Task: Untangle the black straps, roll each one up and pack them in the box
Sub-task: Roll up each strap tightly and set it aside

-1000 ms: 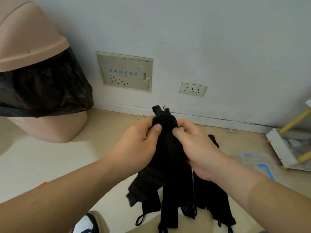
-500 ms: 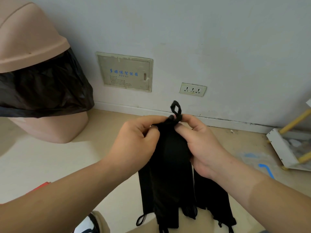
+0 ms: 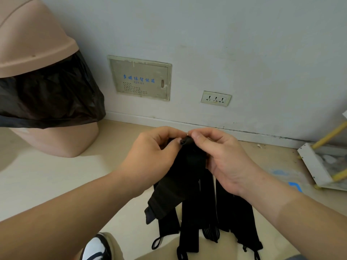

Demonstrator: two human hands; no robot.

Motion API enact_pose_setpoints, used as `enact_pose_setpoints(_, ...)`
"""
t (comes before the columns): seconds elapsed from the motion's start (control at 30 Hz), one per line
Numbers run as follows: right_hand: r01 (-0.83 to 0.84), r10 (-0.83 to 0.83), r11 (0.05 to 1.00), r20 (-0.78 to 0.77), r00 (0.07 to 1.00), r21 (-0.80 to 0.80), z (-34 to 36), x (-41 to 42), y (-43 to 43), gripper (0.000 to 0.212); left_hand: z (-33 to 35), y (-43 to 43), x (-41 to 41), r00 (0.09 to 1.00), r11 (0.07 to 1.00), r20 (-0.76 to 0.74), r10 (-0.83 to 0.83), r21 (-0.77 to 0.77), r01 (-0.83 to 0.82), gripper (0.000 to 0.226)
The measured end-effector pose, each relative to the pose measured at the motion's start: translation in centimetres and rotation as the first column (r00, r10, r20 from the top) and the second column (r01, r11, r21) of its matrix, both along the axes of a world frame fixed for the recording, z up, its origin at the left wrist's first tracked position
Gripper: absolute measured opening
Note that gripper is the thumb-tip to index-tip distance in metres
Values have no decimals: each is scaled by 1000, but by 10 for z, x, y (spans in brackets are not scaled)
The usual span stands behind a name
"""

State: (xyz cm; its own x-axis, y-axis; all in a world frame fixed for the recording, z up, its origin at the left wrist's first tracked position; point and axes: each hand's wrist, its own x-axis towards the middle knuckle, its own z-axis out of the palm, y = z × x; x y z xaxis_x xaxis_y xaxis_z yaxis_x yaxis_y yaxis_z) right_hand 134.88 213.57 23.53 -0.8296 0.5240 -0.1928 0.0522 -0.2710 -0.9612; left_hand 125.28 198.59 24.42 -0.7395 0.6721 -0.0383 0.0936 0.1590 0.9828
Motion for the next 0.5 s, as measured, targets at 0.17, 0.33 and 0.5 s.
enact_pose_setpoints(0.17,-85,86,996,44,995,-25,-2,-1,-2,19,-2,-3,-3,999,999,-24,32,-41,-33,31)
enact_pose_setpoints(0.33,-87,85,996,88,992,11,-8,-2,-2,15,5,-6,-2,970,980,142,-196,-13,200,25)
enact_pose_setpoints(0.5,-55,48,996,88,995,77,-11,-3,-1,16,1,-7,-6,964,961,28,-266,-69,268,21)
